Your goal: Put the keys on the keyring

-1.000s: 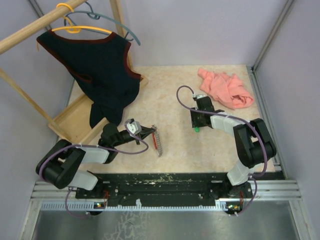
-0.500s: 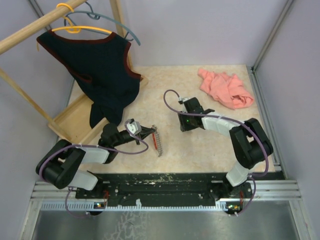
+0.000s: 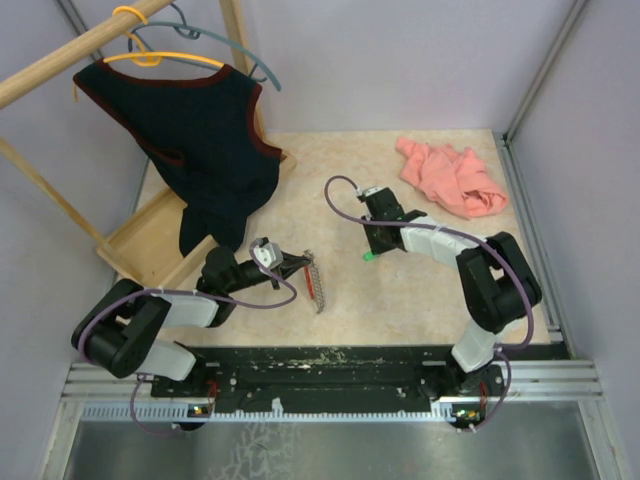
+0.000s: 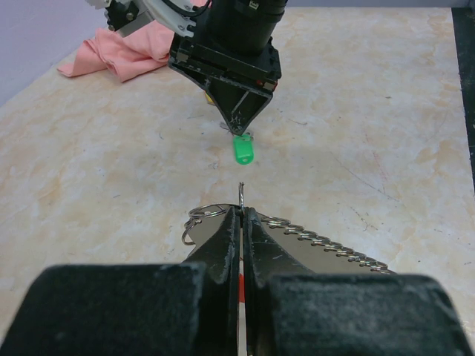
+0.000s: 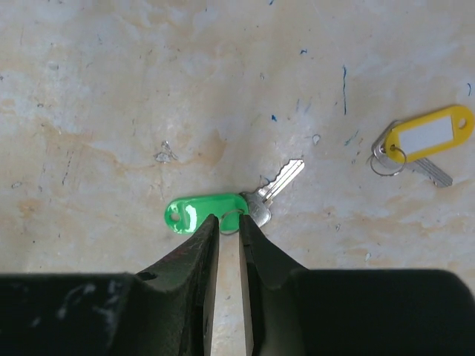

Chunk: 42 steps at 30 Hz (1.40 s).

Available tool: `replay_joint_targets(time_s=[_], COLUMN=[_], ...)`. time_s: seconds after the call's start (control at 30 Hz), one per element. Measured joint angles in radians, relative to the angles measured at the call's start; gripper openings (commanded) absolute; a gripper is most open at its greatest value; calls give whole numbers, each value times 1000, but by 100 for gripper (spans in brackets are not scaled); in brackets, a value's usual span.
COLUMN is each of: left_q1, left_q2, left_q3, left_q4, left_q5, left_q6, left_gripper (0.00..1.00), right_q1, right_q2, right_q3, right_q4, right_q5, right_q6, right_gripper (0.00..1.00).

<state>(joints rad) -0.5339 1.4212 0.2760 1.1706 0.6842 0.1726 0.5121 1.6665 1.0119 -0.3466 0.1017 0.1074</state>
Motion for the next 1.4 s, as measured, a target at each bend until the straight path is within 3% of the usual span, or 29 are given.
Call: replay_joint_targets(time_s=[0.33,0.6,0.97,1.13,1.3,1.4], left_q1=[0,0,0,0,0,0], left_q2=[0,0,0,0,0,0], left_q3=[0,0,0,0,0,0], left_q4=[-1,-1,-2,-2,-2,-2], left_q5=[0,1,6,8,8,9], left_q6=[0,0,0,0,0,-1], left_gripper=[0,0,0,0,0,0], right_q1=[0,0,3,3,4,4], right_q2=[70,79,79,79,79,79], right_q3=[23,32,32,37,37,37], right_q4=[9,12,1,-21,-24,-29], right_q5=[11,3,5,20,34,37], right_q6=[1,8,6,0,-3,-6], right_gripper=[15,22,23,15,0,0])
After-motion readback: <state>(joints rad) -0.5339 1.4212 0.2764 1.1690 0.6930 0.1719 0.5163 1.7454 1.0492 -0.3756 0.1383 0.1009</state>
